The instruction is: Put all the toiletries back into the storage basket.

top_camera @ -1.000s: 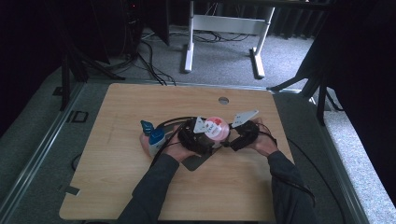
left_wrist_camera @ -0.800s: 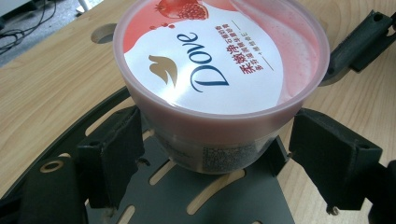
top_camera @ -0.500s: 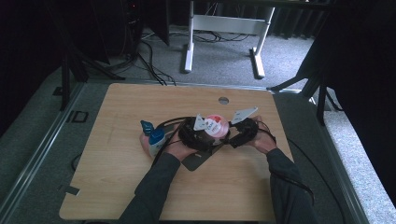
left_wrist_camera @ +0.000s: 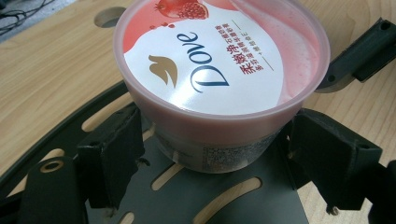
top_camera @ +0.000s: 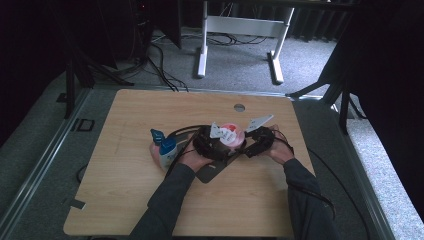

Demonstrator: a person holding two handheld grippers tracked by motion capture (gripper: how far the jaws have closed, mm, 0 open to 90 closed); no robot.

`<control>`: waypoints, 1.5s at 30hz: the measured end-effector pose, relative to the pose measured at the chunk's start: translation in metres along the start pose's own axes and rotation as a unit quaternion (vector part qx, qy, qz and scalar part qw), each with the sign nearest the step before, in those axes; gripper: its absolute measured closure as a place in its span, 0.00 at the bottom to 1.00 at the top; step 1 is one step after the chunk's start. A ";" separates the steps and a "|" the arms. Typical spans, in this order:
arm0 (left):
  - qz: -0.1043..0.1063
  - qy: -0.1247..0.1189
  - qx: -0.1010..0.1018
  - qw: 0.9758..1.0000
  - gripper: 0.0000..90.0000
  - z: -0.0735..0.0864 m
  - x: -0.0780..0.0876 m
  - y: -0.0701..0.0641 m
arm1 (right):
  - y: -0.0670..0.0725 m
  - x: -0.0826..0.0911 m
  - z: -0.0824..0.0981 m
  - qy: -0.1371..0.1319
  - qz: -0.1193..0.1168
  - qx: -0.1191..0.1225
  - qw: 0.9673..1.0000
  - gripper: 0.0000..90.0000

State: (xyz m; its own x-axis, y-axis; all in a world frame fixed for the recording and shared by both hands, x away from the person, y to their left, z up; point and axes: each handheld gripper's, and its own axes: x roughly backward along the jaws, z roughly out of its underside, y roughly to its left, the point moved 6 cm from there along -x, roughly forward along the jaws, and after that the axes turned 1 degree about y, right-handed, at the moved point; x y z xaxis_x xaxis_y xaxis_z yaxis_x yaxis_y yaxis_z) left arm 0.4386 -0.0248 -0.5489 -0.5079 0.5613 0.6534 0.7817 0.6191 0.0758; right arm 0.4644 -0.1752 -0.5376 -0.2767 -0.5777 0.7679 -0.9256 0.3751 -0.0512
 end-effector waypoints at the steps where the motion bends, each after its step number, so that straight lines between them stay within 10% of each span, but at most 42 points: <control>1: 0.001 0.001 0.001 1.000 0.20 0.001 -0.002 0.000 | -0.001 -0.001 0.001 0.002 0.001 0.000 1.000 0.24; 30: -0.010 0.018 0.059 0.998 0.38 0.029 -0.003 -0.001 | -0.002 0.003 0.026 0.011 0.005 -0.038 0.999 0.32; 45: -0.073 0.019 0.052 0.996 0.88 0.031 0.004 -0.001 | -0.017 0.001 0.052 0.016 0.051 -0.102 0.993 1.00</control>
State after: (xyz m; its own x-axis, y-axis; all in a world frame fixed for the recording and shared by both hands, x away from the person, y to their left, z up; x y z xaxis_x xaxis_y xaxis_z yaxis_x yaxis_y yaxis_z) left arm 0.4246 -0.0065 -0.5700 -0.5983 0.4408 0.6692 0.6577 0.7471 0.0960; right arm 0.4665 -0.2204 -0.5693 -0.3549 -0.5074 0.7852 -0.8203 0.5720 -0.0011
